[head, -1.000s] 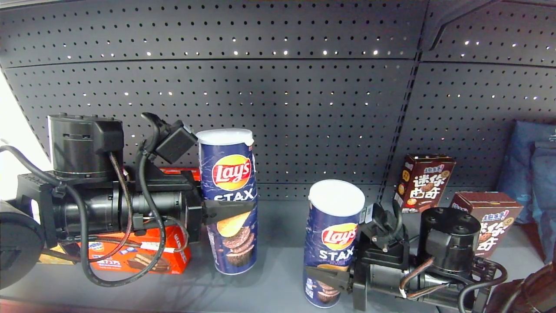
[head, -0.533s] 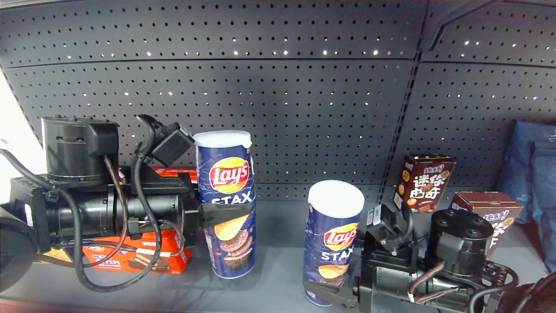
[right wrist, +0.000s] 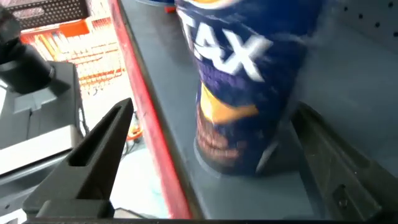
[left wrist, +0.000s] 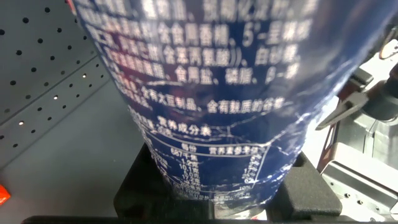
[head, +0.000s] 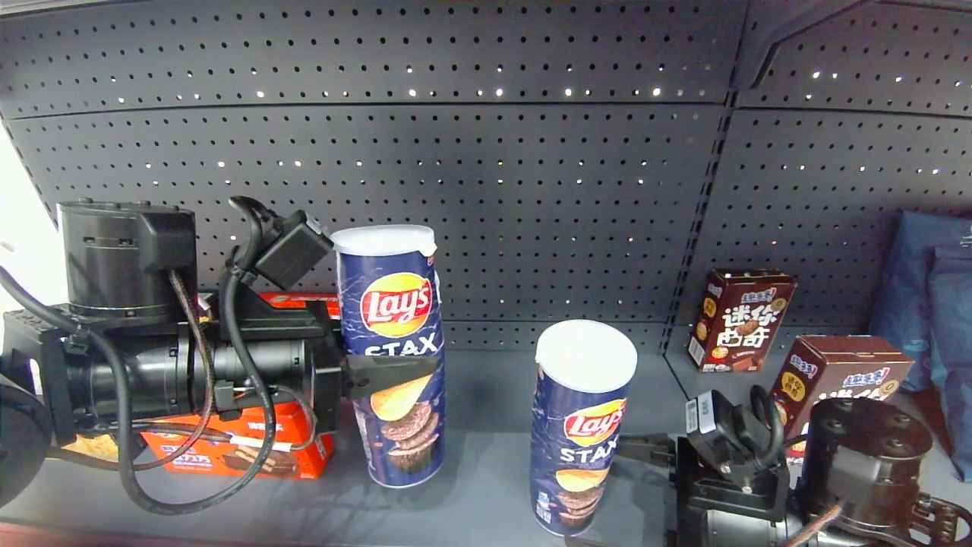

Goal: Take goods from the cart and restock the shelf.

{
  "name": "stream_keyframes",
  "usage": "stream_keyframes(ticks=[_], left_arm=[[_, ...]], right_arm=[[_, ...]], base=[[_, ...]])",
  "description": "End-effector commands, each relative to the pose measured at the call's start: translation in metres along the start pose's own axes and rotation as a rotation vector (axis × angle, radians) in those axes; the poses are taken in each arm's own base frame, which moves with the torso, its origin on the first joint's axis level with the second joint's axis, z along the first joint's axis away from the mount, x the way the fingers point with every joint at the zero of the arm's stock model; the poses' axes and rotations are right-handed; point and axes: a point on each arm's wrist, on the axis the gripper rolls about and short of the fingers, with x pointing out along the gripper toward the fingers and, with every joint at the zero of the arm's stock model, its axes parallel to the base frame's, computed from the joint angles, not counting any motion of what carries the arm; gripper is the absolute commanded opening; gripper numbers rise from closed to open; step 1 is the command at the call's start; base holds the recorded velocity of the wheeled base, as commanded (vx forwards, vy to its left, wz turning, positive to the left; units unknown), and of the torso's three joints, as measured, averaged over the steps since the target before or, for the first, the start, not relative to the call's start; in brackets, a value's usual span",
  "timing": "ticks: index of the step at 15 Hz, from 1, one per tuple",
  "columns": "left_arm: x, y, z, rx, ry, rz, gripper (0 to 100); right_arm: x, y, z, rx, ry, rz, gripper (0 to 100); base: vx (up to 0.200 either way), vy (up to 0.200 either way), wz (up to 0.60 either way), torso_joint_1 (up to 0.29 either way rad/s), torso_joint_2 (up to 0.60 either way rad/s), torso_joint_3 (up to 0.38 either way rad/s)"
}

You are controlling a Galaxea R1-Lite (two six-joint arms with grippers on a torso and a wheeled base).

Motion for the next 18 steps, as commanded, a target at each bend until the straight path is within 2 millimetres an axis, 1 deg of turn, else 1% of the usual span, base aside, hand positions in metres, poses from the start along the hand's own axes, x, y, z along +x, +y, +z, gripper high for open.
stream_keyframes(ticks=[1, 4, 10, 13, 18], left_arm=[[0.0, 0.0, 0.001, 0.003, -0.003, 0.001, 0], [-0.001, 0.0, 0.001, 0.003, -0.003, 0.002, 0], [0.0, -0.001, 0.001, 0.003, -0.003, 0.001, 0], [-0.001, 0.0, 0.001, 0.003, -0.003, 0.002, 0], [-0.001, 0.0, 0.0, 0.002, -0.002, 0.002, 0]], right_arm=[[-0.009, 0.005, 0.002, -0.007, -0.012, 0.0, 100], [-0.014, 0.008, 0.001, -0.006, -0.007, 0.007, 100], [-0.016, 0.013, 0.001, -0.011, -0.009, 0.031, 100], [-0.017, 0.017, -0.002, -0.008, 0.002, 0.046, 100], [-0.018, 0.017, -0.001, -0.01, -0.003, 0.039, 100]], base=[[0.0, 0.0, 0.0, 0.0, 0.0, 0.0], [0.0, 0.0, 0.0, 0.0, 0.0, 0.0], [0.0, 0.0, 0.0, 0.0, 0.0, 0.0], [0.0, 0.0, 0.0, 0.0, 0.0, 0.0], [0.0, 0.0, 0.0, 0.0, 0.0, 0.0]])
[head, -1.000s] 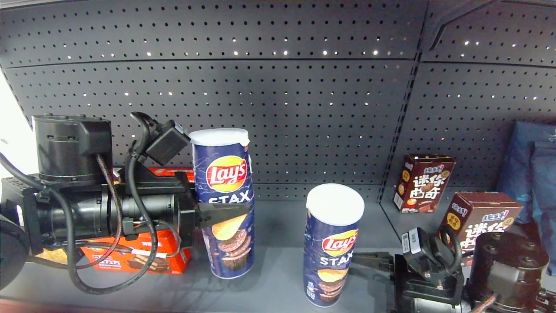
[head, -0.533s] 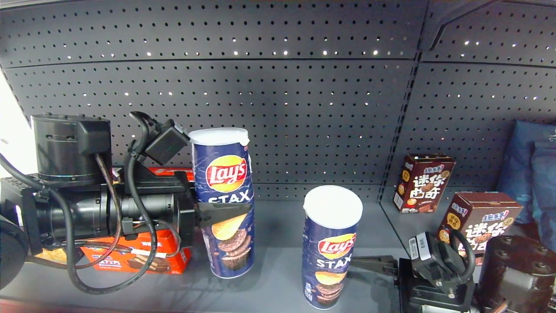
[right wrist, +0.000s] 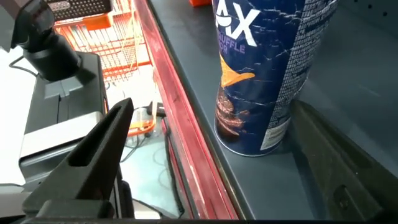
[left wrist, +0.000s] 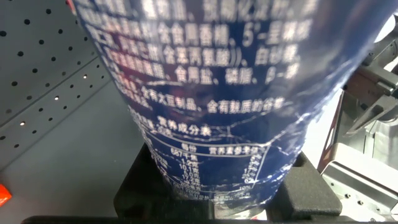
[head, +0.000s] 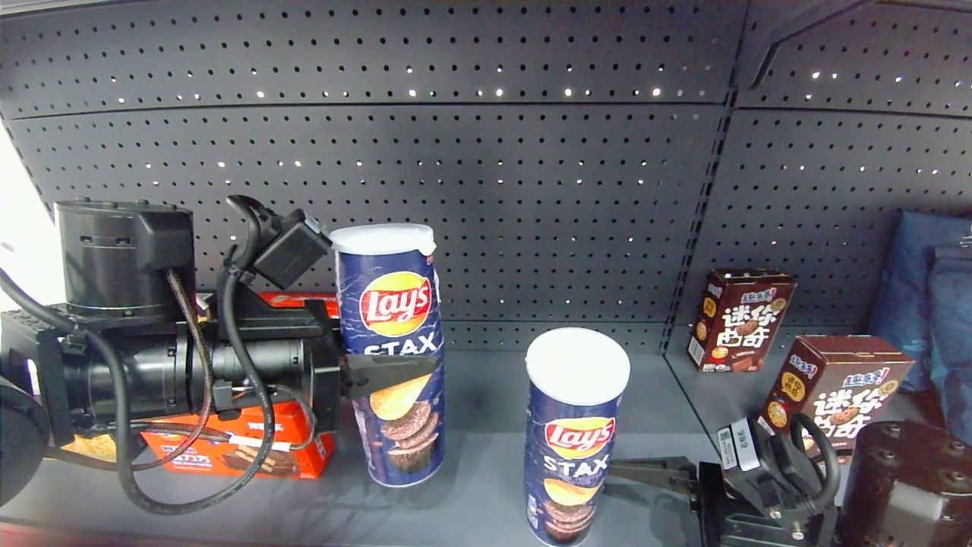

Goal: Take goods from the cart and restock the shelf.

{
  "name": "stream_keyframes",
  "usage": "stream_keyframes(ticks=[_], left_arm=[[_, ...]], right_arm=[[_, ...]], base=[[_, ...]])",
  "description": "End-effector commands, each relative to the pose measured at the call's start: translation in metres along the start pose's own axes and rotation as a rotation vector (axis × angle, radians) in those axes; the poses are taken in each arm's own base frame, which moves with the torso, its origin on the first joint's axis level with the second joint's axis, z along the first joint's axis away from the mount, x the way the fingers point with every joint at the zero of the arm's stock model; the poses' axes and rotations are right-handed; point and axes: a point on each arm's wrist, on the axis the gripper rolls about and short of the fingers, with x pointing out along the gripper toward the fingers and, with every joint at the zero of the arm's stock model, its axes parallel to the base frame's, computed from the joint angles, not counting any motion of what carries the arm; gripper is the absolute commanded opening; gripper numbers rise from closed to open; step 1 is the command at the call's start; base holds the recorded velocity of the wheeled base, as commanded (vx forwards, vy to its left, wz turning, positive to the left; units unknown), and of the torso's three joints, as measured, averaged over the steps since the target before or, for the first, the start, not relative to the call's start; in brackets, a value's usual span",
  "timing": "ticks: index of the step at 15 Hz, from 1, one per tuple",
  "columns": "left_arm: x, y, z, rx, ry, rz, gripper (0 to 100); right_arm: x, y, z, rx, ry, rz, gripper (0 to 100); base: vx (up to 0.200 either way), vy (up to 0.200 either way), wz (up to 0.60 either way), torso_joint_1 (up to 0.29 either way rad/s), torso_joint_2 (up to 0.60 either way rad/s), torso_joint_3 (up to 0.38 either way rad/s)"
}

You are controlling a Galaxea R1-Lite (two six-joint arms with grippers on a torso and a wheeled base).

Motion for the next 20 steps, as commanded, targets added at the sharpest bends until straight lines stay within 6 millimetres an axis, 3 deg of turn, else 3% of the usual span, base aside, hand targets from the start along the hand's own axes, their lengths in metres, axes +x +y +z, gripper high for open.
stream_keyframes(ticks=[1, 3, 7, 11, 17, 20], left_arm=[[0.0, 0.0, 0.0, 0.0, 0.0, 0.0, 0], [-0.001, 0.0, 0.0, 0.001, -0.001, 0.0, 0], [-0.002, -0.001, 0.001, 0.004, -0.006, 0.001, 0], [-0.002, 0.0, 0.003, 0.011, -0.013, 0.014, 0], [-0.001, 0.001, 0.006, 0.035, -0.035, 0.067, 0], [0.0, 0.002, 0.008, 0.043, -0.037, 0.115, 0]], right_arm=[[-0.004, -0.005, 0.003, -0.003, -0.015, -0.031, 100], [-0.01, -0.007, 0.007, -0.009, -0.038, -0.051, 100], [-0.05, -0.01, 0.041, -0.088, -0.197, -0.181, 100], [-0.1, 0.01, 0.066, -0.114, -0.253, -0.315, 100], [-0.168, 0.061, 0.051, -0.034, -0.196, -0.713, 100], [-0.191, 0.078, 0.041, -0.027, -0.235, -0.878, 100]], base=[[0.0, 0.0, 0.0, 0.0, 0.0, 0.0], [0.0, 0.0, 0.0, 0.0, 0.0, 0.0], [0.0, 0.0, 0.0, 0.0, 0.0, 0.0], [0.0, 0.0, 0.0, 0.0, 0.0, 0.0], [0.0, 0.0, 0.0, 0.0, 0.0, 0.0], [0.0, 0.0, 0.0, 0.0, 0.0, 0.0]])
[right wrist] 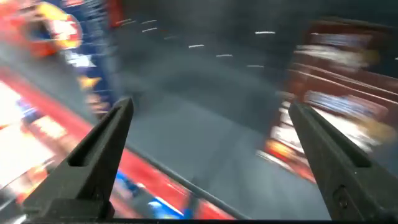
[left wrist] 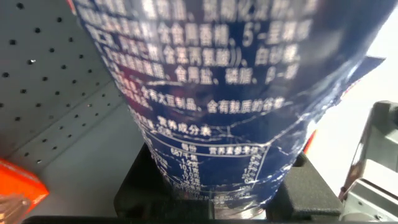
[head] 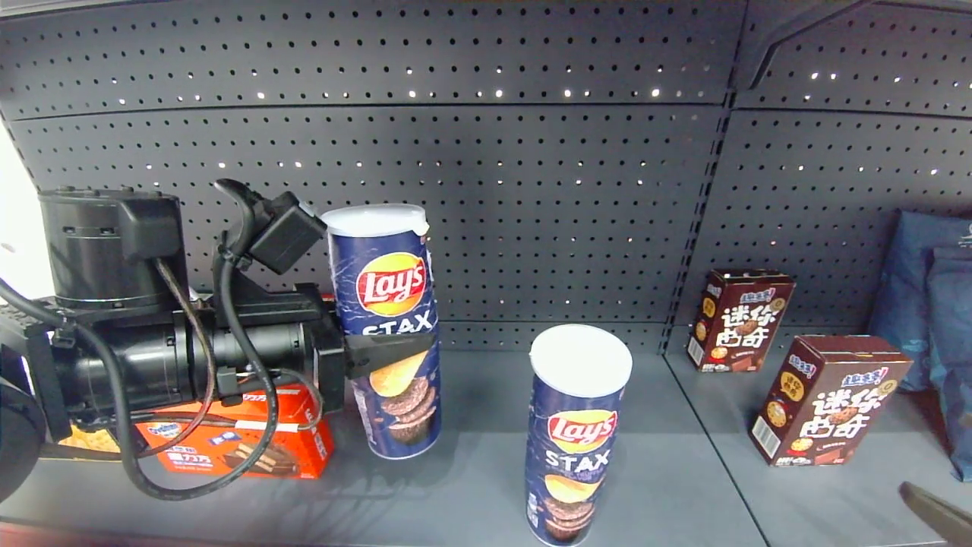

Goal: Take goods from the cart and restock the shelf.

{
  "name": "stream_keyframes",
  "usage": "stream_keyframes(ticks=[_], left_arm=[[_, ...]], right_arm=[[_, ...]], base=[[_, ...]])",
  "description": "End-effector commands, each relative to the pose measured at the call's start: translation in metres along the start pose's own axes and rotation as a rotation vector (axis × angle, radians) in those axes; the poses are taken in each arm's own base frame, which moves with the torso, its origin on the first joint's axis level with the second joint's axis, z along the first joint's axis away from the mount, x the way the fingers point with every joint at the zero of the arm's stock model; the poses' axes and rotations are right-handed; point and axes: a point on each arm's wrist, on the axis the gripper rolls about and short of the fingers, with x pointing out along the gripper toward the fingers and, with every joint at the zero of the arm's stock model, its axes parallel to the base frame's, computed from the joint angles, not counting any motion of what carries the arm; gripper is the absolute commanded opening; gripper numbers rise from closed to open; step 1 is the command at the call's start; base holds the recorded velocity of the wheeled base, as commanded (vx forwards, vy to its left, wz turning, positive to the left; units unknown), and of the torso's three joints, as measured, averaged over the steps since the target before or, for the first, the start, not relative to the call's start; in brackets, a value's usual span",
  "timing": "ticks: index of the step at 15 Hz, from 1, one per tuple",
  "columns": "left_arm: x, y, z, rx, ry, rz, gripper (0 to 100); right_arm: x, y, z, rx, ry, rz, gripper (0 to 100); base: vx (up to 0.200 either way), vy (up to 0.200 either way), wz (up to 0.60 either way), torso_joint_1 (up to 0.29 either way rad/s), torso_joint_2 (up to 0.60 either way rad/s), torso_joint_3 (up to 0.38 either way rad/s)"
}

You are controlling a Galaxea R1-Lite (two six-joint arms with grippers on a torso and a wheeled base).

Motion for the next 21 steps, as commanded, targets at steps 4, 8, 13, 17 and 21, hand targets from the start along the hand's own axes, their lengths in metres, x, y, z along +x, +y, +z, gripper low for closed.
stream_keyframes(ticks=[4, 8, 13, 17, 21], left_arm=[[0.017, 0.0, 0.001, -0.005, 0.017, -0.001, 0], [0.041, 0.011, 0.009, 0.014, -0.002, -0.022, 0], [0.063, 0.023, 0.013, 0.059, -0.059, -0.083, 0], [0.088, 0.036, -0.001, 0.073, -0.076, -0.086, 0], [0.108, 0.047, -0.018, 0.044, -0.031, -0.09, 0]], right_arm=[[-0.052, -0.005, -0.021, 0.018, -0.08, -0.253, 100], [-0.07, 0.001, -0.055, 0.022, -0.096, -0.424, 100], [-0.077, 0.003, -0.07, 0.062, -0.074, -0.517, 100], [-0.073, 0.002, -0.077, 0.068, -0.1, -0.576, 100], [-0.071, 0.001, -0.083, 0.071, -0.081, -0.575, 100]], base=[[0.0, 0.0, 0.0, 0.0, 0.0, 0.0], [0.0, 0.0, 0.0, 0.0, 0.0, 0.0], [0.0, 0.0, 0.0, 0.0, 0.0, 0.0], [0.0, 0.0, 0.0, 0.0, 0.0, 0.0], [0.0, 0.0, 0.0, 0.0, 0.0, 0.0]])
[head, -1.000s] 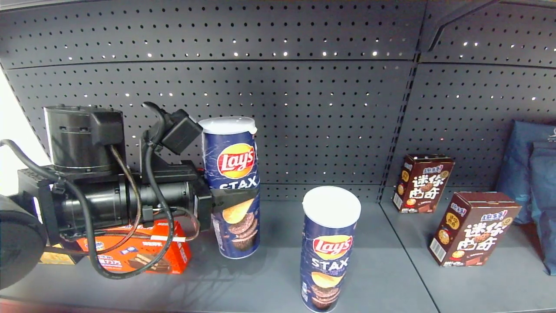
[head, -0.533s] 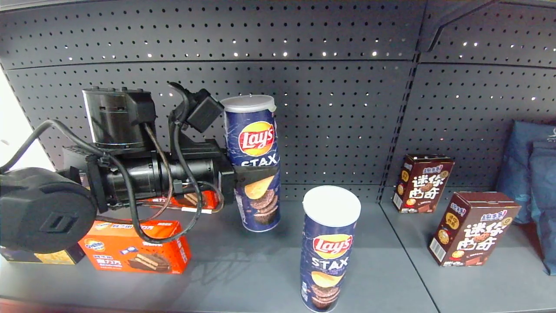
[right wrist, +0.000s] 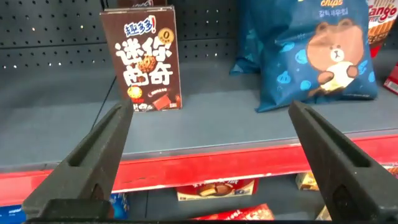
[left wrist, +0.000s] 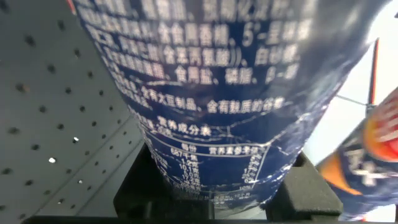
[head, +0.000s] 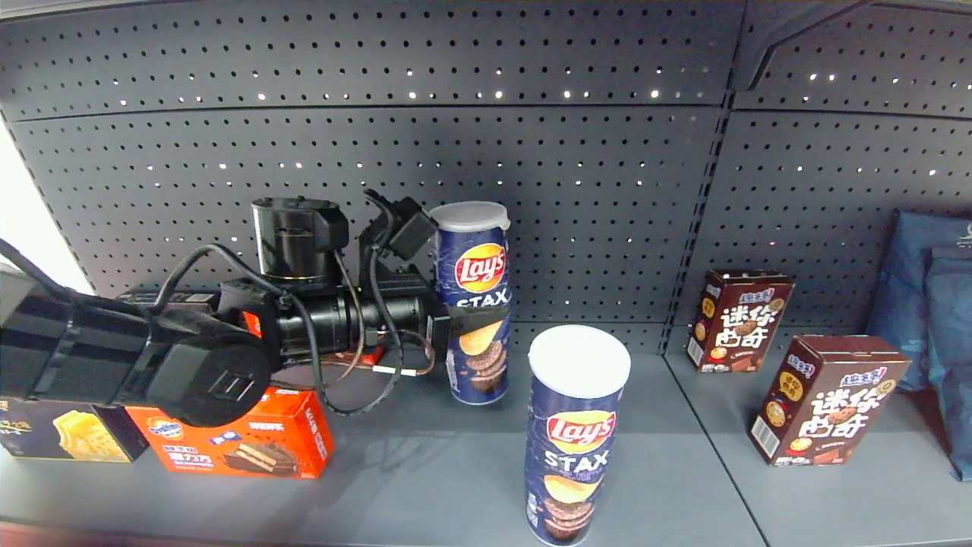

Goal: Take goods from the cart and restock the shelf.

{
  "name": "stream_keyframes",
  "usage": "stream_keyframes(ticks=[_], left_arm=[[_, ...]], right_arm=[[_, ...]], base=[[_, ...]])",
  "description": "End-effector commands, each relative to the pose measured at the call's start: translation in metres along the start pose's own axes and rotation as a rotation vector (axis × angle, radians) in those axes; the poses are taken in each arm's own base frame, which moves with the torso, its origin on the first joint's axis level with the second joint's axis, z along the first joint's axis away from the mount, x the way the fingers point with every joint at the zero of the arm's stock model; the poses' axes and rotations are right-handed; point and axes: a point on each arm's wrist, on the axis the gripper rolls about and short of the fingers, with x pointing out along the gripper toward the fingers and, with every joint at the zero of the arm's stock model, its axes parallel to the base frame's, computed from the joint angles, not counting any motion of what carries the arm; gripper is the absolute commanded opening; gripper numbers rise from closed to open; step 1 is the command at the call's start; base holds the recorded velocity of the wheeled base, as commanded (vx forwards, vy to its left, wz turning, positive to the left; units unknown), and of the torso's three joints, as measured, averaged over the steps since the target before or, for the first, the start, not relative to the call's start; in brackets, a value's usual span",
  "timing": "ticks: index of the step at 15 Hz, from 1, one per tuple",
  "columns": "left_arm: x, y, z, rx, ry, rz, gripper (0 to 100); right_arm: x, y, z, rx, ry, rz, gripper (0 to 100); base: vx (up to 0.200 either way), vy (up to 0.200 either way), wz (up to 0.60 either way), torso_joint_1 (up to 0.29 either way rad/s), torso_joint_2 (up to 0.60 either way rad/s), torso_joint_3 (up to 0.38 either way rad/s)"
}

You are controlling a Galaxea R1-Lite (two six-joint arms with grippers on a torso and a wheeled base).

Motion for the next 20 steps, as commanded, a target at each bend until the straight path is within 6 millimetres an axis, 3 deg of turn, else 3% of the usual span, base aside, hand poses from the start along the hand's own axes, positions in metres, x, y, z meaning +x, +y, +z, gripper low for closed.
stream_keyframes(ticks=[1, 10, 20], left_arm=[[0.012, 0.007, -0.014, -0.022, 0.03, -0.005, 0], [0.05, 0.034, -0.003, 0.023, -0.038, -0.098, 0], [0.067, 0.059, -0.021, 0.008, -0.028, -0.092, 0]], right_arm=[[0.001, 0.0, -0.002, -0.004, 0.012, 0.0, 100], [0.004, 0.001, -0.013, -0.007, 0.03, 0.0, 100], [0.005, 0.002, -0.019, -0.013, 0.048, 0.0, 100]], base=[[0.0, 0.0, 0.0, 0.0, 0.0, 0.0], [0.0, 0.0, 0.0, 0.0, 0.0, 0.0], [0.0, 0.0, 0.0, 0.0, 0.0, 0.0]])
